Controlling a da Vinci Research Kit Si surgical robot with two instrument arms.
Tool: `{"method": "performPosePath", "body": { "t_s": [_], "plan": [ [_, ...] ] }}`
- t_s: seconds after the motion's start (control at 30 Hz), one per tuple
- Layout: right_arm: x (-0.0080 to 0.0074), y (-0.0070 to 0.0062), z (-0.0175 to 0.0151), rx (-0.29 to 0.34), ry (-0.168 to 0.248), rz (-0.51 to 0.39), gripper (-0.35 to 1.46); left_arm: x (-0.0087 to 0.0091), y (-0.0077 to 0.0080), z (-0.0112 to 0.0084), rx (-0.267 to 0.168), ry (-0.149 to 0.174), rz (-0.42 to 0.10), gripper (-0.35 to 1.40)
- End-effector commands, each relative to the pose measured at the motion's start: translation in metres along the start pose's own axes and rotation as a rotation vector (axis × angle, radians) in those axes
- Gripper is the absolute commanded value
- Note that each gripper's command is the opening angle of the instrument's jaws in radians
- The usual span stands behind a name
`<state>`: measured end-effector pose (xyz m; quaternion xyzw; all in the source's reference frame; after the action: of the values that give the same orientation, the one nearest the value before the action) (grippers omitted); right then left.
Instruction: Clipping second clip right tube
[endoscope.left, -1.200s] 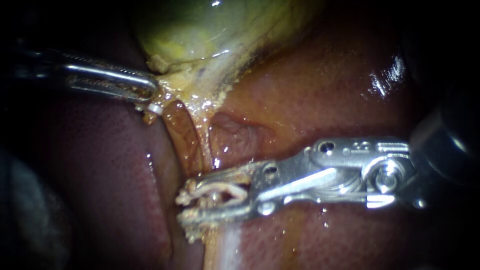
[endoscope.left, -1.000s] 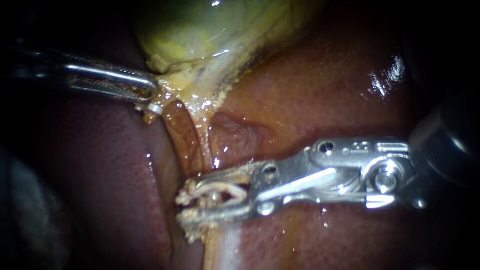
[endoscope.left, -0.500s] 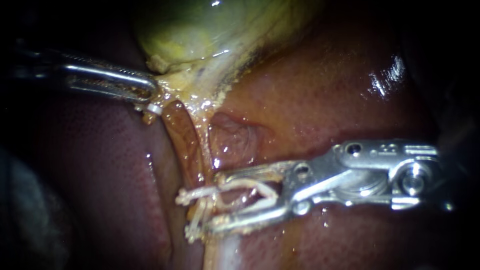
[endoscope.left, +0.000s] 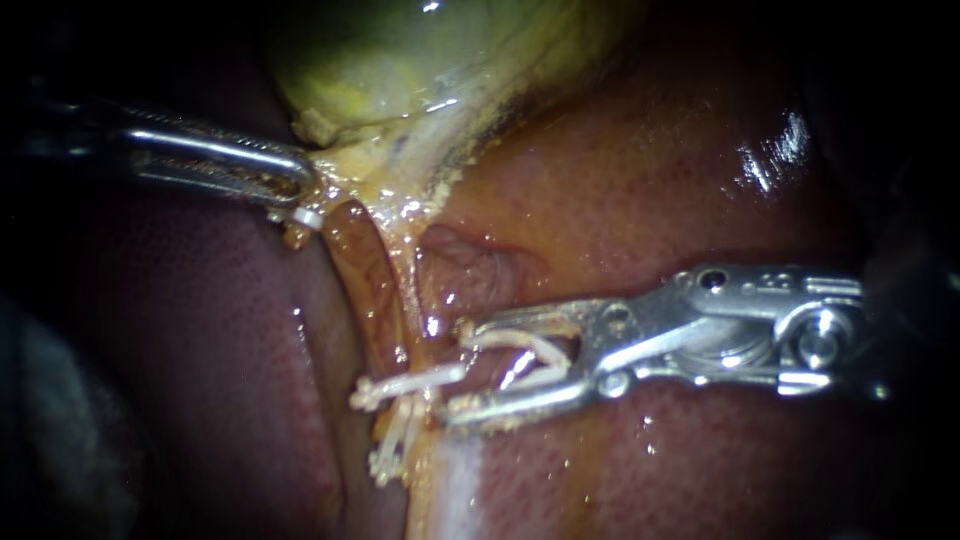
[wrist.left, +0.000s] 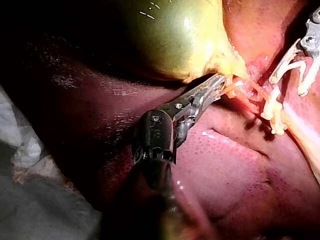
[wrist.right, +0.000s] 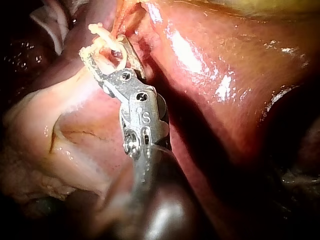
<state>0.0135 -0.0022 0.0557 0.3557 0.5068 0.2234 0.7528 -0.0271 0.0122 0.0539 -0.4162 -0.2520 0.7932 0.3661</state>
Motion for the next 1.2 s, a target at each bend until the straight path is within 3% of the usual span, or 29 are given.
{"method": "performPosePath", "body": {
  "t_s": [0.03, 0.23, 0.7, 0.87, 1.03, 1.2],
  "plan": [
    [-0.0002, 0.0002, 0.0002, -0.001, -0.001, 0.002, 0.49, 0.0000, 0.0000, 0.0000, 0.000, 0.000, 0.000, -0.35],
    [-0.0009, 0.0012, 0.0012, -0.008, -0.001, 0.016, 0.49, 0.0000, 0.0001, 0.0001, 0.001, 0.000, -0.001, -0.35],
    [-0.0006, 0.0019, 0.0043, -0.004, -0.010, 0.043, 0.49, 0.0001, 0.0001, 0.0003, 0.002, 0.001, -0.002, -0.35],
    [0.0000, 0.0022, 0.0062, 0.025, -0.010, 0.069, 0.49, 0.0001, 0.0001, 0.0003, 0.002, 0.001, -0.002, -0.35],
    [0.0006, 0.0023, 0.0073, 0.051, 0.024, 0.101, 0.49, 0.0001, 0.0002, 0.0003, 0.003, 0.001, -0.002, -0.35],
    [0.0008, 0.0023, 0.0077, 0.066, 0.013, 0.116, 0.49, 0.0001, 0.0002, 0.0003, 0.003, 0.001, -0.002, -0.35]
  ]
}}
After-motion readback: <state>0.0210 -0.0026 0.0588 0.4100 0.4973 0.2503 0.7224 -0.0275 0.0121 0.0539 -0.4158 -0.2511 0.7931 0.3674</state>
